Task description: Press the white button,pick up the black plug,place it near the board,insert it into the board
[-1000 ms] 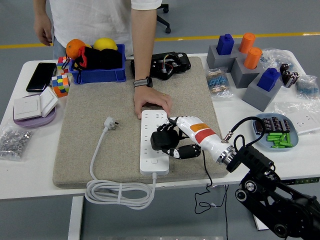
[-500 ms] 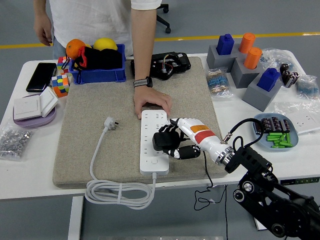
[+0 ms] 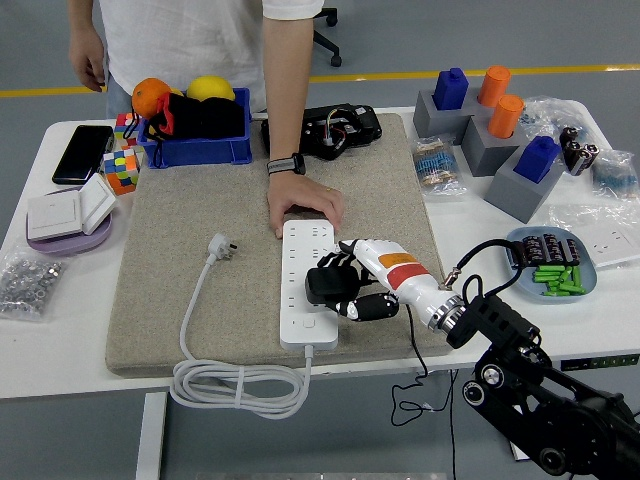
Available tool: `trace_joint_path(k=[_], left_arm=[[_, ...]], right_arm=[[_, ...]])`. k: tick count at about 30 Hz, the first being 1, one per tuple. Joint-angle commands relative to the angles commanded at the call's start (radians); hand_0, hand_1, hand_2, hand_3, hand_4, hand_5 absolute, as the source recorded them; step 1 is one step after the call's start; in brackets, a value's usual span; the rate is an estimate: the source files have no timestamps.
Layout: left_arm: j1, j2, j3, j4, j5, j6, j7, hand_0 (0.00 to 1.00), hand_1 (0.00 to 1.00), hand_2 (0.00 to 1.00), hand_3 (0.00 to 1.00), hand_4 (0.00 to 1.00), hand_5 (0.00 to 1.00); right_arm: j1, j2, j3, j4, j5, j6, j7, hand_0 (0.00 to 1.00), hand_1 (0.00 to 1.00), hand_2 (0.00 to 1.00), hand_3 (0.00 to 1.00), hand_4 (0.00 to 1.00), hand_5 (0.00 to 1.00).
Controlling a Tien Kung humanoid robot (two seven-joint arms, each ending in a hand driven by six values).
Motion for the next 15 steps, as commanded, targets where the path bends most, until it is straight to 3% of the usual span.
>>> trace_joint_path(k=[15], left_arm=[[0.0,0.005,0.005,0.0,0.005,-0.002,0.001,0.473,0.499,0.499,0.585,0.566,0.273]], right_arm=[[0.003,0.004,-0.008,-0.023,0.005,-0.004,0.007,0.314,0.251,0.359,0.537,0.674,0.002]])
